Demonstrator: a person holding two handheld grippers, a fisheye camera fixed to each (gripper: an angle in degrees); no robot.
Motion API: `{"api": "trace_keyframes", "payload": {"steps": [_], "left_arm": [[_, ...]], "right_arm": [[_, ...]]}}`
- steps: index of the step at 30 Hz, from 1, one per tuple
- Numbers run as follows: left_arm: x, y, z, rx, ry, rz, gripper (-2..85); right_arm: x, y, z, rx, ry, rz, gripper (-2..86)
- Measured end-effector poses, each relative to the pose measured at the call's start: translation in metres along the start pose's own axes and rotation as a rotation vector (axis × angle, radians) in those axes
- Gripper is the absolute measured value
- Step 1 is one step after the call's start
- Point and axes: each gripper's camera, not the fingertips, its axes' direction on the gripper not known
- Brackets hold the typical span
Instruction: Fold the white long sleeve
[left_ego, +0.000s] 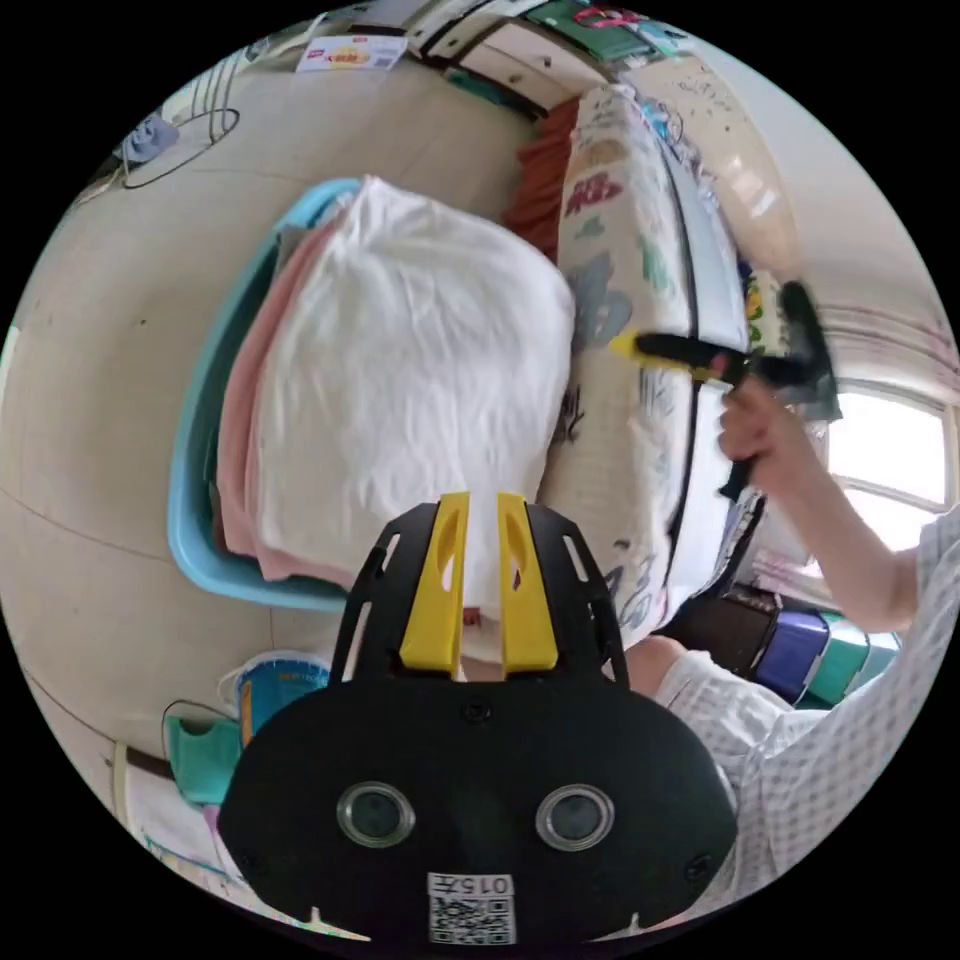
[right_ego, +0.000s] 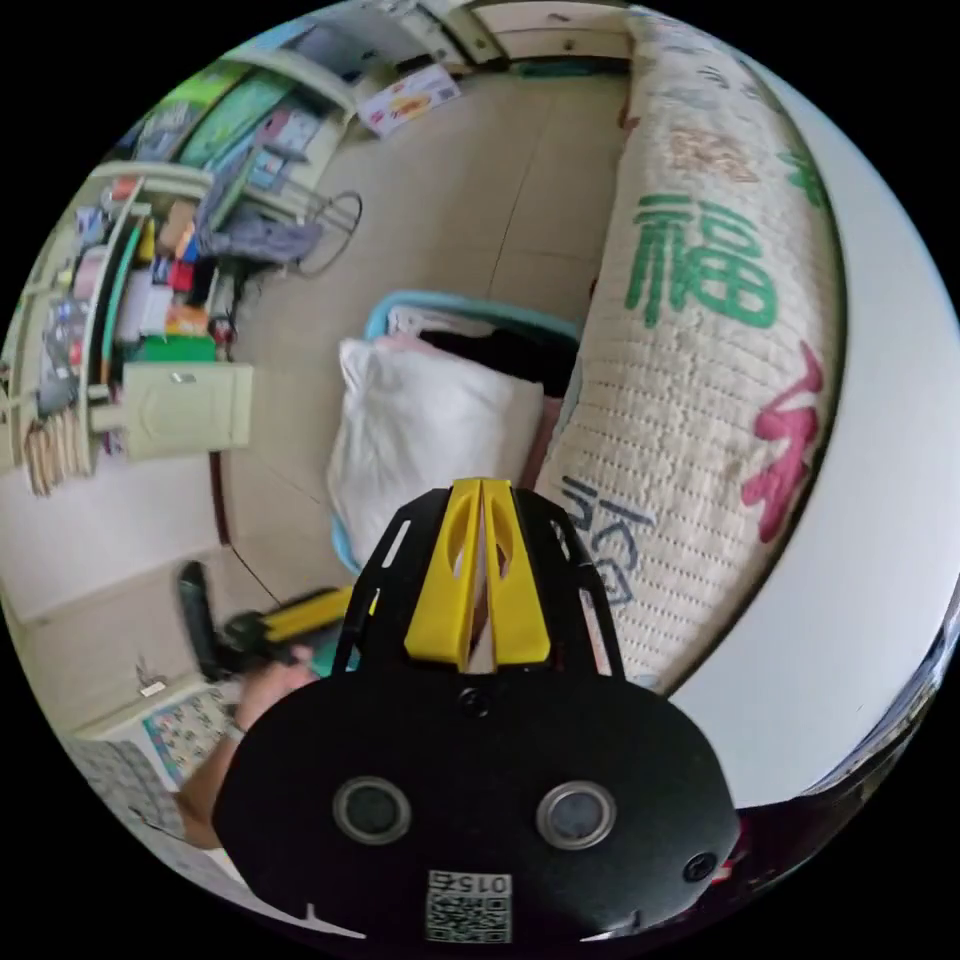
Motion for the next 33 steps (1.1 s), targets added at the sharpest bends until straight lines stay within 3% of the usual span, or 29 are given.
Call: {"api": "trace_keyframes", "payload": {"steps": [2,6,8,14,18,21,23,27,33], "left_arm": [[0.013,0.0,0.038,-0.15,-0.127,-0.003,6.6],[0.033,-0.027,0.075,-0.255,-0.234,0.073,6.7],[0.044,-0.048,0.074,-0.34,-0.237,0.025,6.6],[0.095,-0.059,0.017,-0.352,-0.203,0.023,6.2],[0.16,-0.059,-0.025,-0.346,-0.252,0.09,5.8],[0.244,-0.067,-0.072,-0.238,-0.19,0.143,4.9],[0.327,-0.078,-0.093,-0.159,-0.149,0.234,4.6],[0.455,-0.103,-0.079,-0.13,-0.07,0.388,4.7],[0.652,-0.134,-0.004,-0.151,0.205,0.597,4.8]], "right_arm": [[0.007,0.04,-0.066,0.175,-0.168,0.126,-0.5],[0.023,0.118,-0.201,0.574,-0.48,0.214,-0.5],[0.034,0.182,-0.283,0.845,-0.669,0.135,-0.5],[0.079,0.37,-0.395,1.298,-0.825,-0.156,-0.5],[0.126,0.471,-0.422,1.458,-0.87,-0.224,-0.6],[0.177,0.54,-0.442,1.528,-0.942,-0.23,-0.5],[0.212,0.593,-0.464,1.548,-0.885,-0.231,-0.5],[0.262,0.672,-0.497,1.596,-0.866,-0.25,-0.5],[0.345,0.785,-0.541,1.672,-0.819,-0.252,-0.5]]}}
